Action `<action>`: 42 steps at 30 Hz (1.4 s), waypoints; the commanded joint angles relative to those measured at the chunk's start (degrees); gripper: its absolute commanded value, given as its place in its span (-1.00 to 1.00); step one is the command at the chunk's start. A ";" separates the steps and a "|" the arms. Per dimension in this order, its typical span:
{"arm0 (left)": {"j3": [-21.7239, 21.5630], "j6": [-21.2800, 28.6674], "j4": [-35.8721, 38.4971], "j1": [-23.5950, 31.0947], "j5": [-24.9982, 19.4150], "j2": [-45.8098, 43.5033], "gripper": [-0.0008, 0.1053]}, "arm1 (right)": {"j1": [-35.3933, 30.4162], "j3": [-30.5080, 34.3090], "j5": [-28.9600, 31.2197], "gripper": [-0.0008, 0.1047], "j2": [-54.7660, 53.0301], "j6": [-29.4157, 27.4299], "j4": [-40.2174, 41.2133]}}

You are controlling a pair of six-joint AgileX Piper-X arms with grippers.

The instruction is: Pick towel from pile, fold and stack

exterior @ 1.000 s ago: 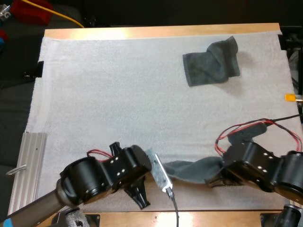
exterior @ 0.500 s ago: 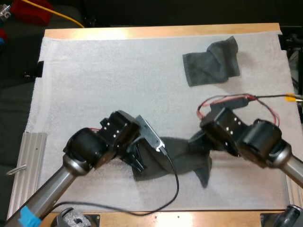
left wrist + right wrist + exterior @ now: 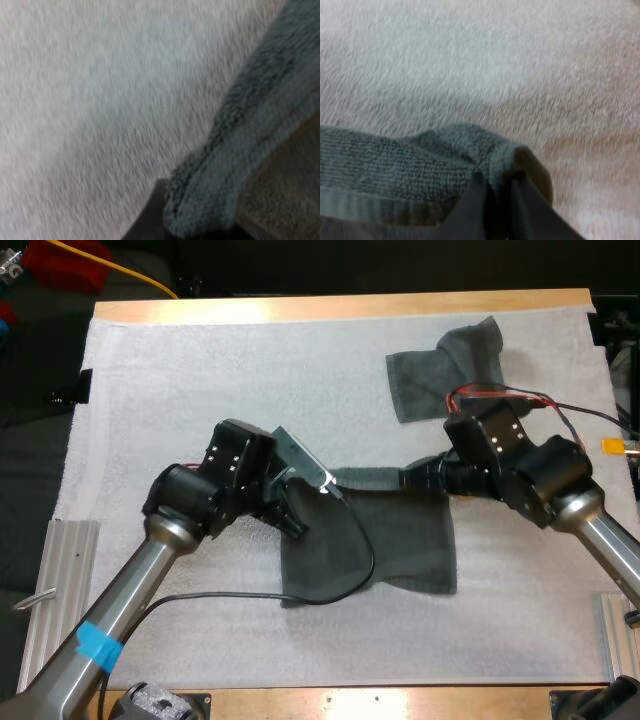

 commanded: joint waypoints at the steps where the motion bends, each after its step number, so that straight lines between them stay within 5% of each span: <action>1: -0.05 0.43 -2.81 -0.03 -2.12 0.92 -0.98 | -0.94 -0.32 -0.56 -0.98 0.65 -0.69 -1.44; 8: -0.05 0.59 -7.54 0.42 -7.39 5.42 -0.98 | -4.60 -0.32 -1.34 -0.98 3.77 0.93 -5.64; 23: -0.23 1.01 -14.09 2.12 -5.71 12.73 -0.98 | -6.76 -0.32 -6.72 -0.98 13.13 6.28 -11.99; 38: -0.23 0.91 -18.61 6.34 -4.00 19.98 -0.98 | -9.25 -0.32 -13.70 -0.98 21.50 22.50 -22.04; 42: -0.23 0.83 -19.88 8.72 -1.05 19.98 -0.63 | -9.22 -0.32 -14.00 -0.98 22.24 26.17 -24.85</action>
